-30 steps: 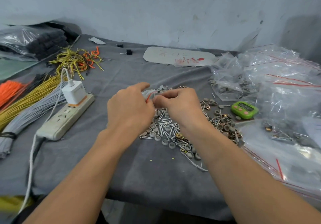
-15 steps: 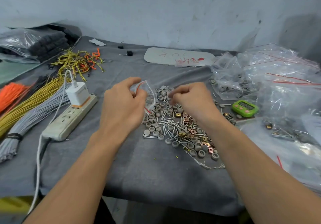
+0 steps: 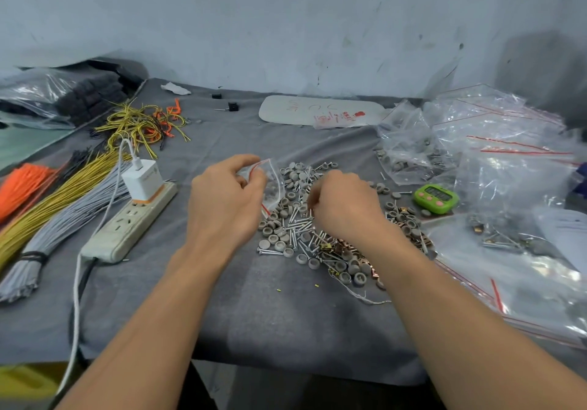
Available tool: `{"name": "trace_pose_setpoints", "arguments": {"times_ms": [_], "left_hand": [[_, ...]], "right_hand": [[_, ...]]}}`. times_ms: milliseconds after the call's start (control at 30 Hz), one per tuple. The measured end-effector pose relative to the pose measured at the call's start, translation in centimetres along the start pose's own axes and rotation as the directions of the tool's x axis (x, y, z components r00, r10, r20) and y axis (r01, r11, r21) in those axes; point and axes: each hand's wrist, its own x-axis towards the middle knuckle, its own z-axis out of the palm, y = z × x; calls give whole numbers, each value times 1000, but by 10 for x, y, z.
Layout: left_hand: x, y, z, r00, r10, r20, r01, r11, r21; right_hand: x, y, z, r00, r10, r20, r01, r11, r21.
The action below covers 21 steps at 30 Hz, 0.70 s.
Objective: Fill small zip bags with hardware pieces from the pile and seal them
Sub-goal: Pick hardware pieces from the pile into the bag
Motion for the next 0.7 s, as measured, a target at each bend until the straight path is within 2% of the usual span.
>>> {"name": "trace_pose_setpoints", "arguments": {"times_ms": [33,67,133,167,233,300,367,467,533,633,700], "left_hand": [[-1,1,1,1000,7,2,-7,1000,0],[-1,2,2,1000,11,5,-11,1000,-1],[-1,4,5,1000,10,4,-10,1000,-7],[0,5,6,1000,6,5,-6,1000,-7],[0,7,8,1000,14,18,-14,1000,11],[-1,8,9,998,45,40,-47,998,31],[-2,8,8,997,70,44,-71,997,24],[-1,10,7,998,58,25,-58,998,-18],[-1,11,6,999,49,18,-48,998,-38],[0,11,6,999,42,7,-42,999,-35],[0,10,6,1000,25,-3,-25,999,-42]], "right_hand": [[1,0,-4,999,18,-48,-10,986,169],[2,-1,-7,996,32,-79,0,926,378],[-3,-10,-10,996,37,-84,35,691,722],[-5,-15,-9,996,27,-90,56,593,804],[-6,-26,-4,989,31,-142,107,513,852],[-2,-32,-4,980,46,-195,147,495,857],[3,-31,-6,983,21,-184,152,477,865],[6,-24,-5,986,-26,-162,151,532,833],[4,-23,-3,990,-110,-87,134,558,819],[1,-22,-4,961,-277,5,200,704,681],[1,-16,-12,969,-248,-5,189,723,665]]}}
